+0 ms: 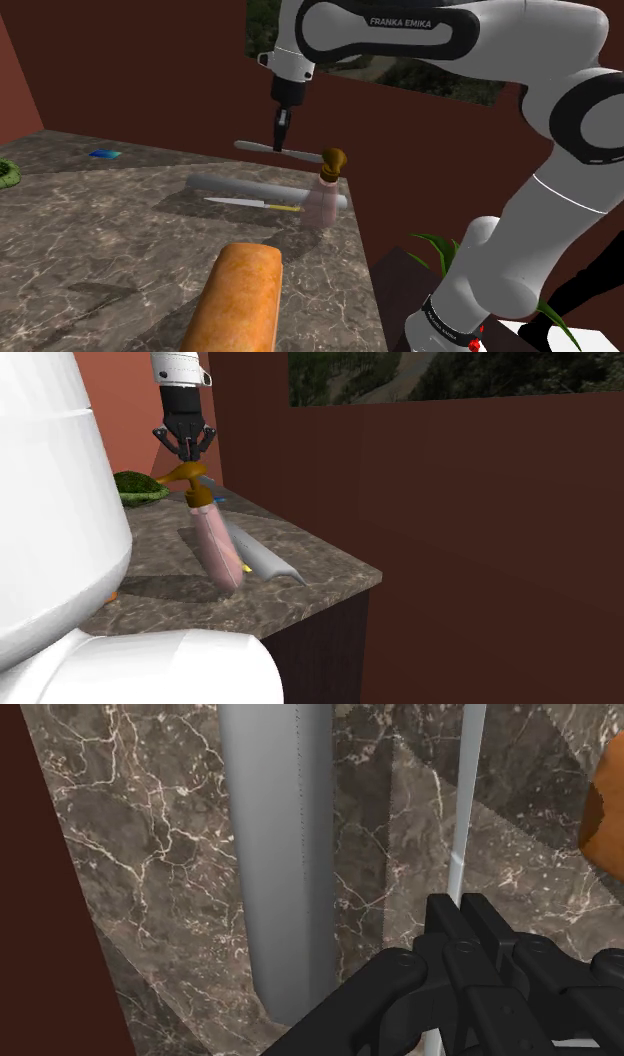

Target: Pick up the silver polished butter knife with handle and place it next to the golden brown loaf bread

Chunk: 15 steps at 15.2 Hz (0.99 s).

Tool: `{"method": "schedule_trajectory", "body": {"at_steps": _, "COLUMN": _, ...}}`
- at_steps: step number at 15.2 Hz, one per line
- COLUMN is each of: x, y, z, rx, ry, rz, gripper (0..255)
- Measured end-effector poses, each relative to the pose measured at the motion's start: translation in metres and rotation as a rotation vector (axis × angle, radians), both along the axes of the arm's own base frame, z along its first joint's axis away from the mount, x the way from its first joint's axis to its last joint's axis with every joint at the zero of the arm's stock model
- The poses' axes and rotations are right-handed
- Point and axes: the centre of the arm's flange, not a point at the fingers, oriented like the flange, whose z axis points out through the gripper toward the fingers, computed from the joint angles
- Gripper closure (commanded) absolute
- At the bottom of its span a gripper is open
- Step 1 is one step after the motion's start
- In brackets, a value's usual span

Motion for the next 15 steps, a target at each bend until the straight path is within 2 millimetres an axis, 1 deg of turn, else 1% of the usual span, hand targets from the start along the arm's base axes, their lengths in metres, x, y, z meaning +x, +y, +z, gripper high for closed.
{"method": "schedule_trajectory", "body": {"at_steps": 4, "x": -0.049, "y": 0.026, "z": 0.0, "rx": -0.001, "ry": 0.0, "rz": -0.001, "gripper": 255}}
{"method": "schedule_trajectory", "body": {"at_steps": 7, "x": -0.078, "y": 0.046, "z": 0.002, "rx": 0.0, "ry": 0.0, "rz": -0.001, "gripper": 255}}
{"method": "schedule_trajectory", "body": {"at_steps": 9, "x": -0.101, "y": 0.057, "z": -0.001, "rx": 0.0, "ry": 0.0, "rz": -0.001, "gripper": 255}}
{"method": "schedule_trajectory", "body": {"at_steps": 11, "x": -0.123, "y": 0.074, "z": 0.005, "rx": 0.0, "ry": 0.0, "rz": 0.0, "gripper": 255}}
{"method": "schedule_trajectory", "body": {"at_steps": 14, "x": -0.158, "y": 0.096, "z": 0.0, "rx": -0.001, "ry": 0.0, "rz": -0.001, "gripper": 255}}
{"method": "schedule_trajectory", "body": {"at_steps": 15, "x": -0.168, "y": 0.103, "z": 0.001, "rx": 0.0, "ry": 0.0, "rz": 0.0, "gripper": 255}}
